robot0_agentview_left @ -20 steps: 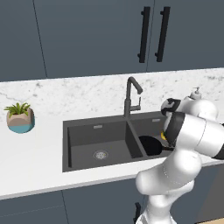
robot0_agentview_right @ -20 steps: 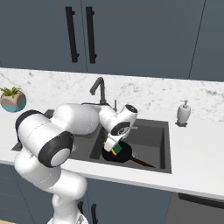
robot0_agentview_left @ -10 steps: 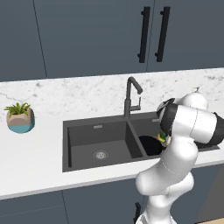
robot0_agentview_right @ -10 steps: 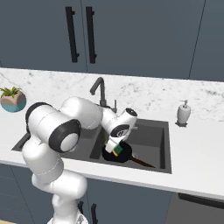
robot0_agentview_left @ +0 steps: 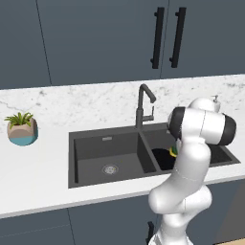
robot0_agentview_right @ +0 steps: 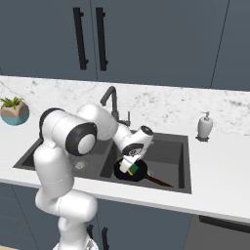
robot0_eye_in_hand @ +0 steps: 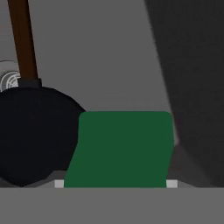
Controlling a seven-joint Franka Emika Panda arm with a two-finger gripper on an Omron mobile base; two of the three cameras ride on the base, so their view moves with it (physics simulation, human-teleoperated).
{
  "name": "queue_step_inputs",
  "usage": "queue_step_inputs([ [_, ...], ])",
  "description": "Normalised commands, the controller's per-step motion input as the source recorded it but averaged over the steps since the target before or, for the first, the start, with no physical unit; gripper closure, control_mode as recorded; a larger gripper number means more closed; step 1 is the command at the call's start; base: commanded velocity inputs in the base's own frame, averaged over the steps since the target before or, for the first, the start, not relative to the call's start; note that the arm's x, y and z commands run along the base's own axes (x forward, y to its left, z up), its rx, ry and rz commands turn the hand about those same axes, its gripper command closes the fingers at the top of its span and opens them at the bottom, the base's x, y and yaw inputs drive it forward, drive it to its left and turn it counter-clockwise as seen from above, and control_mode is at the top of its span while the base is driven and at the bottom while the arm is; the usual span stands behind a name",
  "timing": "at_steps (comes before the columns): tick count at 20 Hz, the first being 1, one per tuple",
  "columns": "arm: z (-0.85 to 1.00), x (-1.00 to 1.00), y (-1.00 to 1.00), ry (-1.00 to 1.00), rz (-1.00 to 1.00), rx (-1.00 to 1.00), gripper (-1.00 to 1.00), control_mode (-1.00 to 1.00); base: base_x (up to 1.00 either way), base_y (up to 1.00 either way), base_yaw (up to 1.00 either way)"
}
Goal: Pick the pan and sponge and place them into the sink. Then turn on the water.
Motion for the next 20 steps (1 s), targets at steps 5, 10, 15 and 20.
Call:
queue_step_inputs([
  [5,-0.26,0.39,-0.08,0.0,0.0,0.0,1.0,-1.0,0.0,0.0,0.0],
  [10,-0.35,0.38,-0.09,0.0,0.0,0.0,1.0,-1.0,0.0,0.0,0.0],
  [15,-0.38,0.38,-0.03,0.0,0.0,0.0,1.0,-1.0,0.0,0.0,0.0],
  [20,-0.47,0.4,-0.05,0.0,0.01,0.02,1.0,-1.0,0.0,0.0,0.0],
])
